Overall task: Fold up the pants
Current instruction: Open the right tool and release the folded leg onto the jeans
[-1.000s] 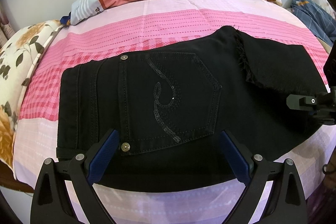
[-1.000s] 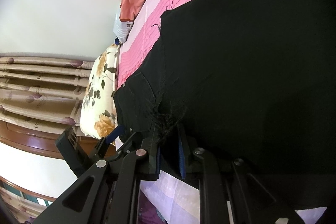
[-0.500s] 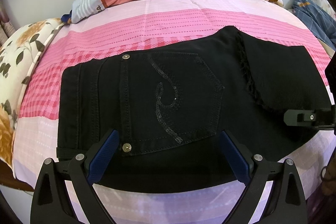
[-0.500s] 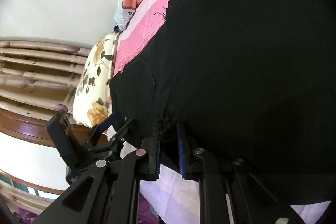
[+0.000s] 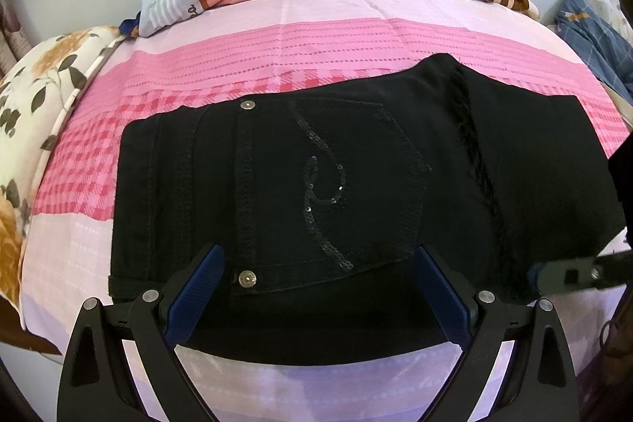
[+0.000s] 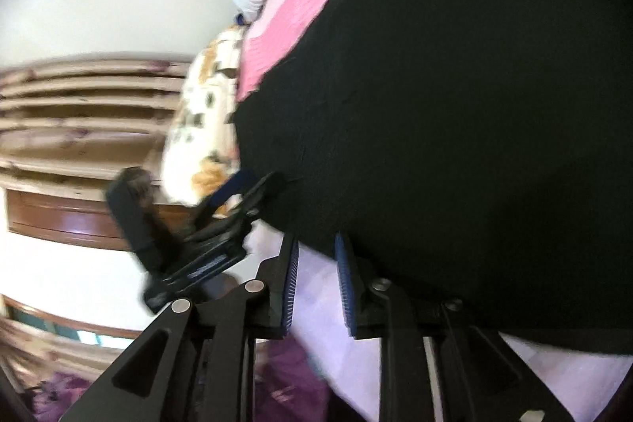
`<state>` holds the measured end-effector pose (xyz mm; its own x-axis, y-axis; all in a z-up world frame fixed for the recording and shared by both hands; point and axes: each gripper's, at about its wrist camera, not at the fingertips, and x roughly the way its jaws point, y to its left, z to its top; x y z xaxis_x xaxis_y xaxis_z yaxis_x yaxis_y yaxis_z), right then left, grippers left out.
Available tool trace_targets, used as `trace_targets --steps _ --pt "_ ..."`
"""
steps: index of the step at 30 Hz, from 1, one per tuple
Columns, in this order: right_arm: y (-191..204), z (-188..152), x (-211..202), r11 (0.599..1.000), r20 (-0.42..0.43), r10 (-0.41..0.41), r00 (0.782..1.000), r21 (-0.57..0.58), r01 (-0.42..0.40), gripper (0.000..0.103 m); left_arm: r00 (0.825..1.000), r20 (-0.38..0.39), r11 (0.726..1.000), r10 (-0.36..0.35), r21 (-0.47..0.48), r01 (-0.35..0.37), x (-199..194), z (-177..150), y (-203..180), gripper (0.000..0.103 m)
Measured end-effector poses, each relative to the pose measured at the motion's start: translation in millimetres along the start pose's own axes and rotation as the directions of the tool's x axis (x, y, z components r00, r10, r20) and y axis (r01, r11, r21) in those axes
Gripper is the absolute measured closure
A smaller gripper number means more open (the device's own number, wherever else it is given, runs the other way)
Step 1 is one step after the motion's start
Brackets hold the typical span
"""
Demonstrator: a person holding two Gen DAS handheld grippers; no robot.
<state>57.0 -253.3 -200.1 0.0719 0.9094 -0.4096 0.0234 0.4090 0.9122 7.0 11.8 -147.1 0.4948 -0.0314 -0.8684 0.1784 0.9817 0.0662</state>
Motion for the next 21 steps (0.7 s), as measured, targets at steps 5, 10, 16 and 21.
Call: trace_targets --steps 5,10,16,21 --pt "1 11 -57 0.997 0.187 0.069 0.980 0.007 -0.071 0.060 1.000 0.019 1.000 0.000 -0.025 0.001 -6 3 8 0.007" --pt "-1 19 -96 0.992 0.313 -0.111 0.943 -0.014 0.122 0.059 0.999 0.009 0.996 -0.031 -0.083 0.032 -5 4 18 0.007" --pt "-4 19 -80 0.973 0.285 -0.199 0.938 -0.057 0.224 0.059 0.999 0.007 0.986 -0.052 -0.155 0.053 -7 6 33 0.007" --pt "-7 12 -63 0.969 0.235 -0.211 0.949 -0.080 0.235 0.059 0.999 0.013 0.981 -0.051 -0.186 0.053 -11 7 41 0.007"
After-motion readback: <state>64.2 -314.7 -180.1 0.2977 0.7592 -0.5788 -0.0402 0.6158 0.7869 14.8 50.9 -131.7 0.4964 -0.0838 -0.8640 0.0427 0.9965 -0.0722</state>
